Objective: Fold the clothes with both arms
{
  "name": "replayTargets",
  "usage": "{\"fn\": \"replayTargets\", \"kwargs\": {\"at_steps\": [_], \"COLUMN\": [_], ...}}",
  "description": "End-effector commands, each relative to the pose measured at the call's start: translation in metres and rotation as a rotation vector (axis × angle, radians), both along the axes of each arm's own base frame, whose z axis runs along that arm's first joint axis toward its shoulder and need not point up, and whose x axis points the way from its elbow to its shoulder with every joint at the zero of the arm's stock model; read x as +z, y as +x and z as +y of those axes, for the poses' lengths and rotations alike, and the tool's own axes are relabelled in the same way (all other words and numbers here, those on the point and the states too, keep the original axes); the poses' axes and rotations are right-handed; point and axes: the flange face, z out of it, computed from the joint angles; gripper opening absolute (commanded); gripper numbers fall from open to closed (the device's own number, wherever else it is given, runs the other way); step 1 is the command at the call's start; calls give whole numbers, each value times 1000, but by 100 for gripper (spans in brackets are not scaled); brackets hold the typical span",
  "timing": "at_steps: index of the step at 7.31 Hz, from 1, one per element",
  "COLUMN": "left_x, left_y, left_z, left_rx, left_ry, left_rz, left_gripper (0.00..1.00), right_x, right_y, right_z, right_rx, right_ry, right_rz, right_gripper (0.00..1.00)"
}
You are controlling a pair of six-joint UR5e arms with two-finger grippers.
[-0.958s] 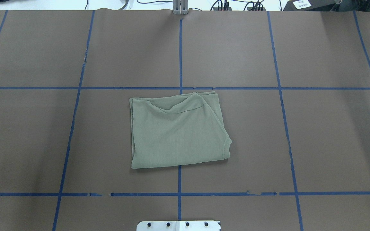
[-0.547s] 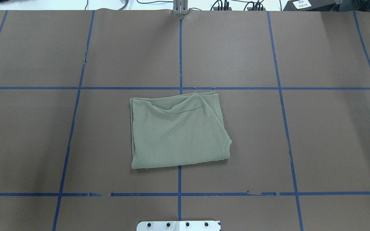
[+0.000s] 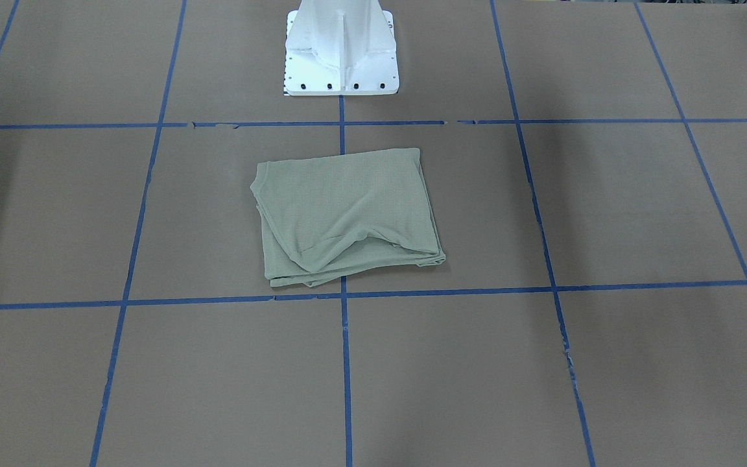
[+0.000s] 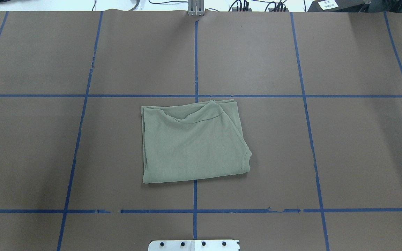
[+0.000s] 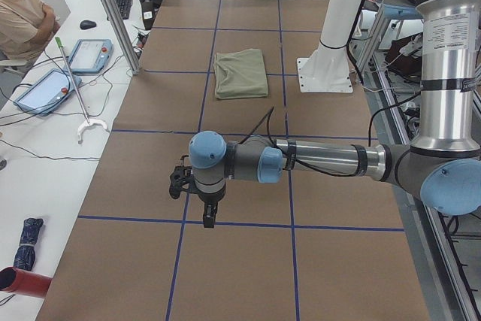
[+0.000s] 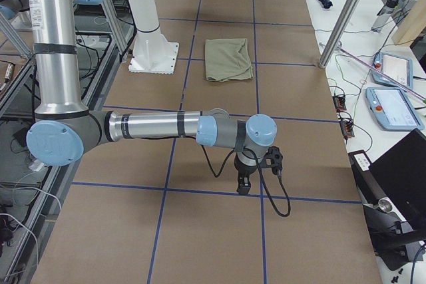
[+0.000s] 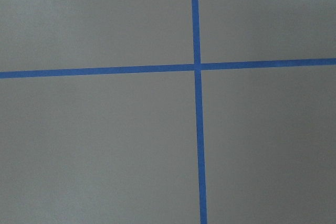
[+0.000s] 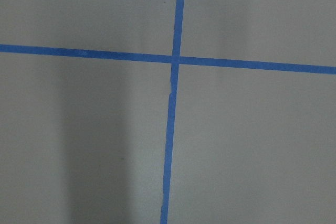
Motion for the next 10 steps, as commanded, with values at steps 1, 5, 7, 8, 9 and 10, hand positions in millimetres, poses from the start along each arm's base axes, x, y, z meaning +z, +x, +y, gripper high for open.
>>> {"fn": "replayTargets", "kwargs": {"at_steps": [1,5,7,8,9,10], "left_x": [-14,-13,-13,-13,-11,-12], "left_y": [0,-1,0,0,0,0], "left_z": [0,1,1,1,1,0], "left_rx": [-6,-9,-7,-6,-6,-6], "left_ry": [20,16,16,17,14,13], "left_rz": [-9,-11,-9,-8,-8,-1], "left_gripper": [100,100,100,100,100,100], "right_x": [0,13,14,8,5,6], "right_y": [1,2,9,11,11,11], "right_z": [0,12,13,14,14,15], "right_rx": [4,-5,-15,-13,-8,-7], "right_ry": [-3,-20,-5,7,10,7], "right_rz": [1,13,105,127,126,122], "right_gripper": [100,100,100,100,100,100]}}
